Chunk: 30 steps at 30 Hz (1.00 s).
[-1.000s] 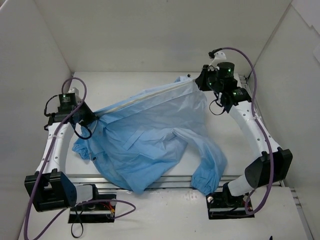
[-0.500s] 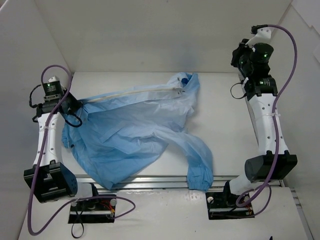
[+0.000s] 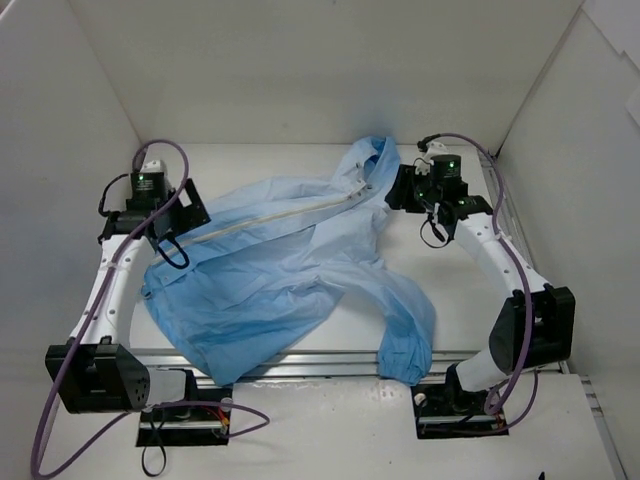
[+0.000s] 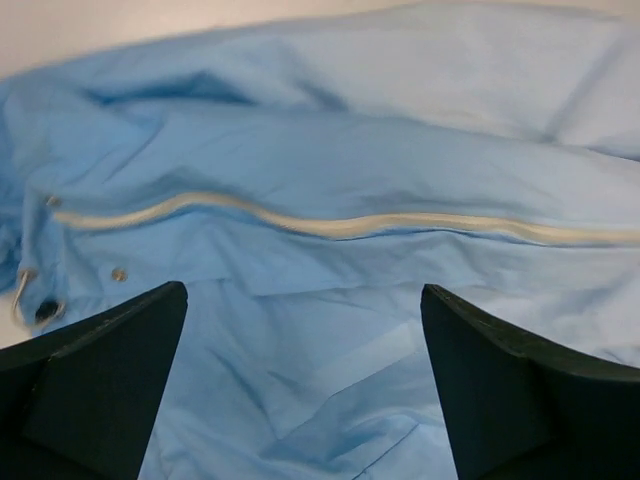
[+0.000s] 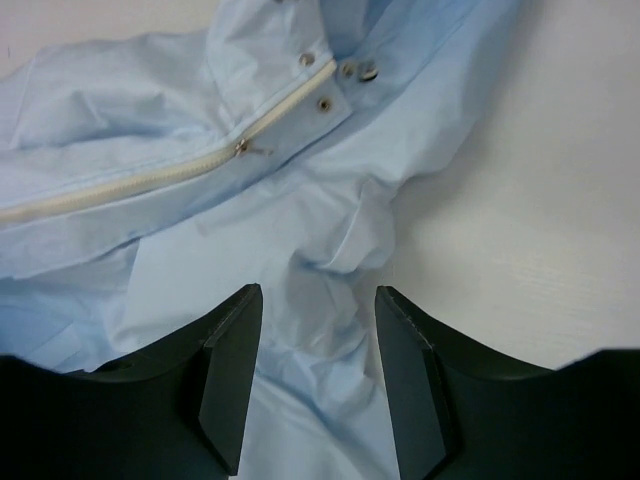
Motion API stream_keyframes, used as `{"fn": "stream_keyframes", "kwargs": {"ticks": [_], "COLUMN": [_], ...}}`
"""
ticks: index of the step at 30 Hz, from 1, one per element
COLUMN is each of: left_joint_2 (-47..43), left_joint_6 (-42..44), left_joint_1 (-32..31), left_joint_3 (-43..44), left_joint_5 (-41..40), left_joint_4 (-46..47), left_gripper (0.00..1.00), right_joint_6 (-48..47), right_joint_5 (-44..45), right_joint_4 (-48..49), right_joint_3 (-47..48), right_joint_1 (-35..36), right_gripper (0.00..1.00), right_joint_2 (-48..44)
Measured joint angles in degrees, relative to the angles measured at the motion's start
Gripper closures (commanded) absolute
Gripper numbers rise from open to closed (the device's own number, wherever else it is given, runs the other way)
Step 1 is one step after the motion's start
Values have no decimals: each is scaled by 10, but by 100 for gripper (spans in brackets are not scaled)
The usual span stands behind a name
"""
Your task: Zip up the jacket
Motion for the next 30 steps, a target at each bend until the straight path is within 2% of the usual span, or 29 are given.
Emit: {"fn": "stream_keyframes", "kwargs": {"ticks": [3, 7, 15, 20, 27, 30], "left_joint_2": [-11, 28, 226, 337, 392, 413], "left_joint_6": [49, 118, 231, 281, 331, 345], "left_joint_1": [-52, -132, -276, -312, -319, -323], "left_joint_3": [38, 96, 167, 220, 274, 302], "left_joint_5": [29, 82, 101, 114, 138, 134], "left_joint_4": [40, 114, 195, 203, 203, 204], "left_gripper": [0, 0, 0, 0, 4, 20], "right_joint_6": [19, 33, 43, 44, 41, 40], "right_joint_5": [-17, -30, -62, -83, -99, -101], "right_joint_4": [7, 13, 28, 30, 26, 22], "right_joint_3": [-40, -73, -129, -156, -171, -175], "right_joint_1": [15, 25, 28, 31, 32, 32], "right_gripper": [52, 49, 47, 45, 45, 45], "right_joint_2": [-19, -59, -155, -202, -242, -243]}}
